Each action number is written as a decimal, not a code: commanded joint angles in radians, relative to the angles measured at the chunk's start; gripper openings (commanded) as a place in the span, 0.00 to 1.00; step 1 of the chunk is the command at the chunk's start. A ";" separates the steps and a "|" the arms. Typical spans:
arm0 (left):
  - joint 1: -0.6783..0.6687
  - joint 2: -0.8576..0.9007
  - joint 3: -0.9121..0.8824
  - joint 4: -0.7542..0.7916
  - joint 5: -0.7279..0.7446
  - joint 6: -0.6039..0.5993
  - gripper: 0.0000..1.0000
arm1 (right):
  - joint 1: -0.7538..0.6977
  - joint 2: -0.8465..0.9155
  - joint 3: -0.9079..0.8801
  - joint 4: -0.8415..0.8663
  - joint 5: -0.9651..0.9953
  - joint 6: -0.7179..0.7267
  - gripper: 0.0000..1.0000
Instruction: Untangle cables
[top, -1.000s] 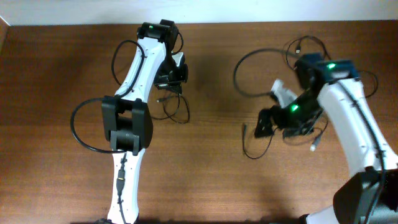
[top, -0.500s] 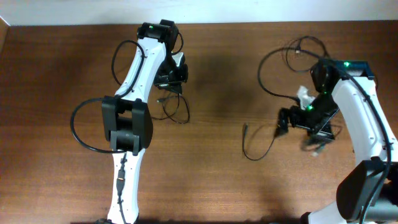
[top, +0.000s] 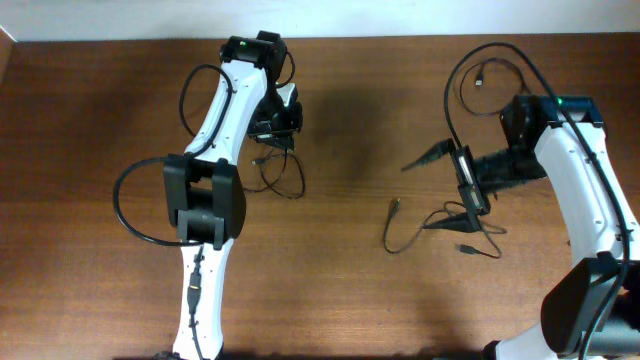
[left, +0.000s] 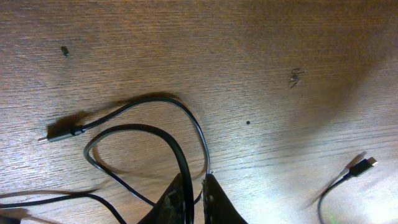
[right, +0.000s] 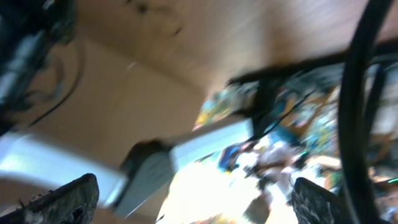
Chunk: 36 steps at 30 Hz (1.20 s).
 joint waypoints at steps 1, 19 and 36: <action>0.005 0.009 -0.001 0.002 0.008 0.011 0.10 | -0.014 0.000 0.014 0.045 -0.293 0.248 0.99; 0.005 0.009 -0.001 -0.001 0.008 0.011 0.05 | -0.170 0.026 0.016 0.492 -0.294 0.693 0.95; 0.005 0.009 -0.001 0.014 0.004 0.012 0.14 | 0.070 0.029 -0.196 0.480 0.882 0.216 0.52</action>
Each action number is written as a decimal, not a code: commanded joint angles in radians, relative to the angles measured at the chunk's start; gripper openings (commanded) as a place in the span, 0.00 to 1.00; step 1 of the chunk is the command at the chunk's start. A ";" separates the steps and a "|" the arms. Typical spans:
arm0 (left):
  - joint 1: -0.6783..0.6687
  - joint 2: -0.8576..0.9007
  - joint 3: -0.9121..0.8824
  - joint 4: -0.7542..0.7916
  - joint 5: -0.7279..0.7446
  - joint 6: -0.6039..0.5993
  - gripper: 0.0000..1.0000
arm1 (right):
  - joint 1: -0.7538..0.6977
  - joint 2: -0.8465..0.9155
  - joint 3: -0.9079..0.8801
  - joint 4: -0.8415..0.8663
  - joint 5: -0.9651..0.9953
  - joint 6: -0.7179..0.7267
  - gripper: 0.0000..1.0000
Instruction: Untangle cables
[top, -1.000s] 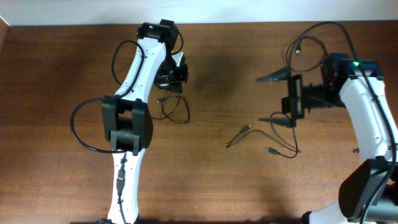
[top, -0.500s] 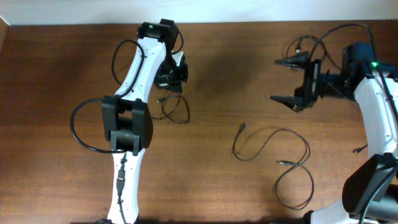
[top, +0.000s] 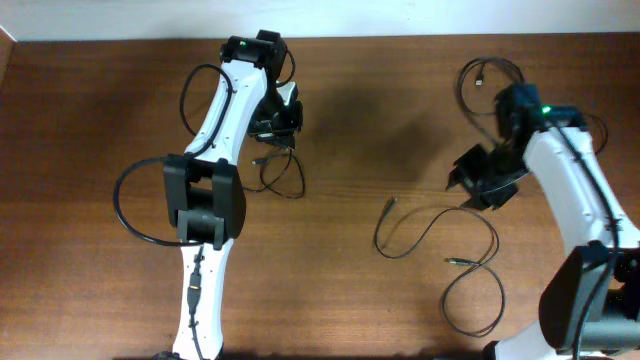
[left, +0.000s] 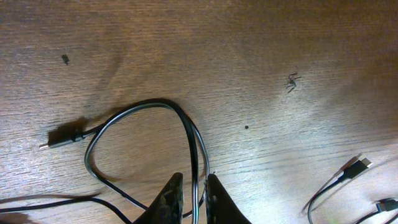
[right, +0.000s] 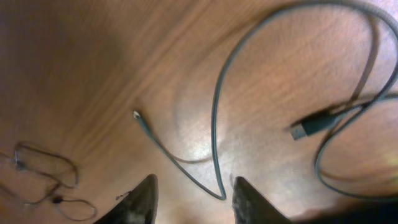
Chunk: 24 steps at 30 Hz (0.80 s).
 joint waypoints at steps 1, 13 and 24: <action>0.005 0.009 -0.001 -0.006 0.004 0.010 0.14 | 0.053 0.009 -0.118 0.078 0.099 0.173 0.54; 0.005 0.009 -0.001 -0.006 0.004 0.010 0.13 | 0.082 0.009 -0.362 0.359 0.104 0.283 0.04; 0.005 0.009 -0.001 -0.005 -0.095 0.001 0.00 | 0.067 0.007 -0.182 0.480 -0.153 -0.083 0.04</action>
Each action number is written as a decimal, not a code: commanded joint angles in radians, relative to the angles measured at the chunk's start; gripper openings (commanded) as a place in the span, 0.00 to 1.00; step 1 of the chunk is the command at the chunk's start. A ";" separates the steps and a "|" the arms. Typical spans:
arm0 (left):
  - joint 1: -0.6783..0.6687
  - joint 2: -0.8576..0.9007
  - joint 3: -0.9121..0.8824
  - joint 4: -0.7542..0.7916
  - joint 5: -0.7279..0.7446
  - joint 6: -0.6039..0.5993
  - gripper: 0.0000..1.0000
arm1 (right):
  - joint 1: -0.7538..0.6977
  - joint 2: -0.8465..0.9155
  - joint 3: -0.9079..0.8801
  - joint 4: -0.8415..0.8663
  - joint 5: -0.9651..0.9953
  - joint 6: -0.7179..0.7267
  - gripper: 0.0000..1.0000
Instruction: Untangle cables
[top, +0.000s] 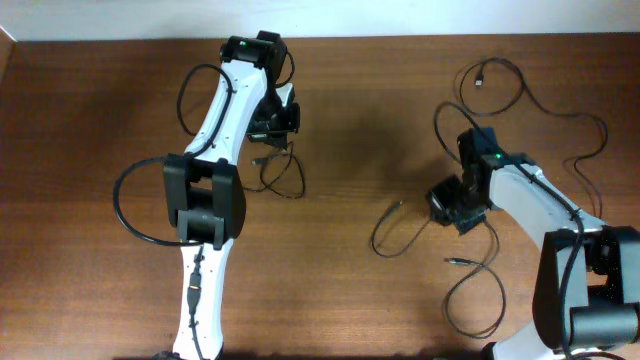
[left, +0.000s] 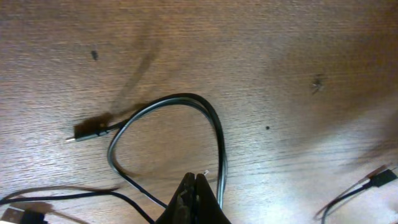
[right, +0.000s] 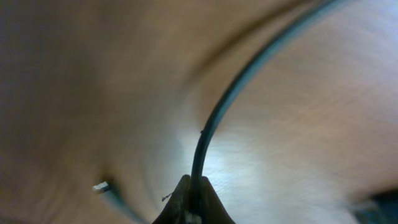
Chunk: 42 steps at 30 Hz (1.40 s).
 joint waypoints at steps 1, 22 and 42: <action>0.005 0.009 -0.001 0.012 -0.035 0.001 0.00 | -0.005 -0.005 0.243 0.033 -0.136 -0.280 0.04; -0.023 0.009 -0.001 0.036 -0.039 0.001 0.03 | -0.005 0.262 0.779 0.116 0.340 -0.715 0.84; 0.068 0.009 -0.001 0.031 0.041 0.006 0.99 | 0.348 0.280 0.772 -0.166 -0.105 -0.679 0.99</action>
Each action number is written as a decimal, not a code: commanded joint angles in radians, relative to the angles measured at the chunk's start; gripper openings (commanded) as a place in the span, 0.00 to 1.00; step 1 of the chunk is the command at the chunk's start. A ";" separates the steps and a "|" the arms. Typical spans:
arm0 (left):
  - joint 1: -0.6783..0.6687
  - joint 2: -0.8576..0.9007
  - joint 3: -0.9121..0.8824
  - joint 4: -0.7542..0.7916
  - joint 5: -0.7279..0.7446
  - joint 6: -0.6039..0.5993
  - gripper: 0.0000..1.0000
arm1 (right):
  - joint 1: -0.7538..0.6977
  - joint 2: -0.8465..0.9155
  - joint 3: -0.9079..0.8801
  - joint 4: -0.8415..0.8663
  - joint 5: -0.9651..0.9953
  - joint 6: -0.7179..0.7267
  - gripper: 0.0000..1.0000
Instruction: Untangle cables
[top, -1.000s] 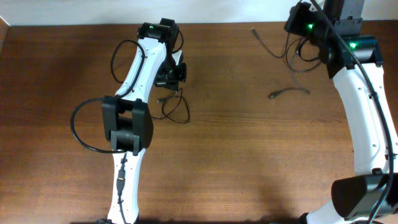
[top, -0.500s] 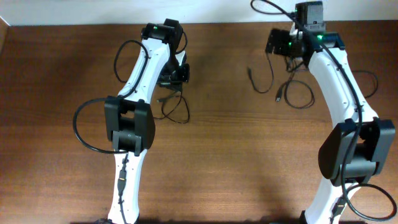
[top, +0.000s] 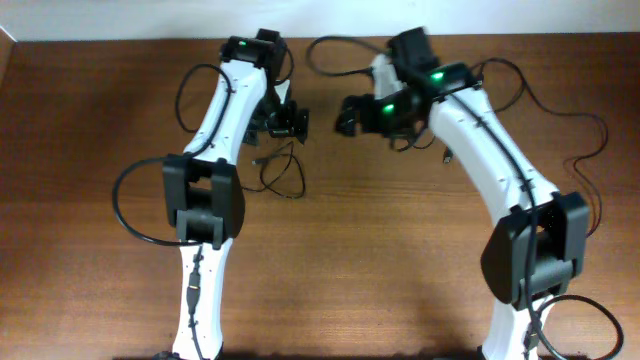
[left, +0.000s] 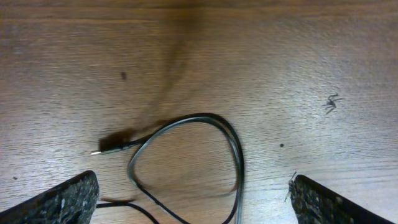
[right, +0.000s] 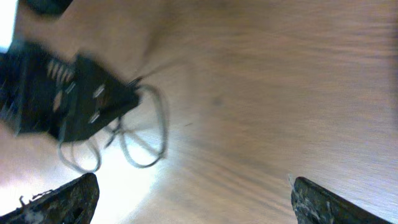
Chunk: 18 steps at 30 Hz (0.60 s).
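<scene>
A dark cable lies in loops on the wooden table below my left gripper. In the left wrist view the loop and its plug lie between the wide-spread fingers, and my left gripper is open and holds nothing. My right gripper hangs just right of it, near the far edge. In the blurred right wrist view my right gripper is open and empty, facing the loops. A thin cable trails at the far right.
The left arm stretches from the near edge to the far edge. The right arm crosses the right half diagonally. A small plug end shows beside the right arm. The table's far edge meets a white wall.
Both grippers were shut and are now wide open. My right gripper has gone from the middle right of the table to the far middle beside the left one. The thin cable is gone from the right front.
My left gripper stood over the dark loop with its jaws narrow, then shut there. My right gripper was open and raised at the right, then low over a thin cable, then shut on it. Now both are open, close together at the far middle.
</scene>
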 joint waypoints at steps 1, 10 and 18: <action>0.085 0.009 -0.001 -0.005 0.124 0.009 0.99 | 0.091 0.029 -0.005 0.041 -0.008 0.073 0.99; 0.185 0.010 -0.001 0.007 0.139 0.009 0.99 | 0.356 0.204 -0.005 0.203 0.308 0.362 0.97; 0.184 0.010 -0.001 0.007 0.139 0.009 0.99 | 0.420 0.204 -0.006 0.149 0.381 0.588 1.00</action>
